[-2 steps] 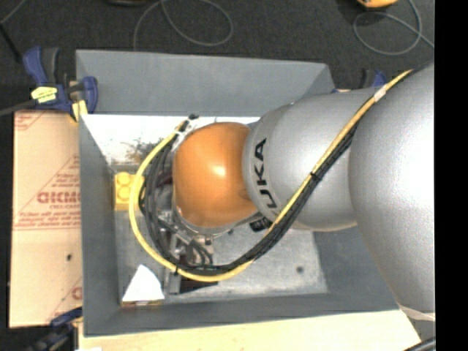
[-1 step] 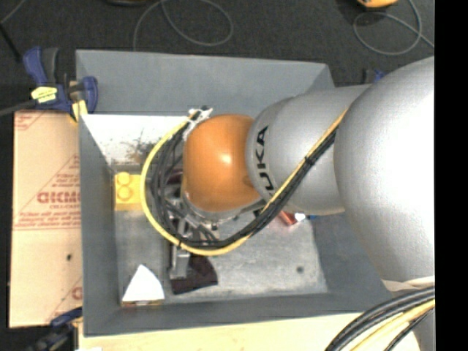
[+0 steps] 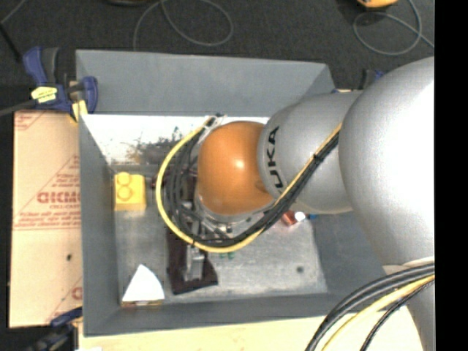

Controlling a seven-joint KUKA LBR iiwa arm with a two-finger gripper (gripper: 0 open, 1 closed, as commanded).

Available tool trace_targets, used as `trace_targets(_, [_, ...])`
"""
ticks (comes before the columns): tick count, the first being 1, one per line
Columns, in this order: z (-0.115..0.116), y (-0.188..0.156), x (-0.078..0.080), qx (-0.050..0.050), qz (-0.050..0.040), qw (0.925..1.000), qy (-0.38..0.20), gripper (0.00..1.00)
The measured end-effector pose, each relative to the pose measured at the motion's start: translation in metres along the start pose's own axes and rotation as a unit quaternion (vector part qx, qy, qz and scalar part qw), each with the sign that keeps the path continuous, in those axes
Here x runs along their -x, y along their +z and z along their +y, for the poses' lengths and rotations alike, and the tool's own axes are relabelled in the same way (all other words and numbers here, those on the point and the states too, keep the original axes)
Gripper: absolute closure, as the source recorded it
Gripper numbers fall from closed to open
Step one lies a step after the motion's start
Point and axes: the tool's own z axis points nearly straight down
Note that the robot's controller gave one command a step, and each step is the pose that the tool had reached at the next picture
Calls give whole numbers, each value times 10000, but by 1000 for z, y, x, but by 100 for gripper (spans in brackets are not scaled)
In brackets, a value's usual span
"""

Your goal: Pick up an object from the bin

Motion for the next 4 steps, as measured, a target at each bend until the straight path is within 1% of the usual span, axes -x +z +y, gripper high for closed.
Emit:
trace_targets(1, [-1,30,-15,28,-33,10000,82,100])
trace_targets(2, [-1,30,-15,28,-32,10000,87,100])
trace_targets(3, [-8,30,-8,40,-41,9998,177,100])
trace_targets(4, [-17,28,-6,40,-46,9994,354,100])
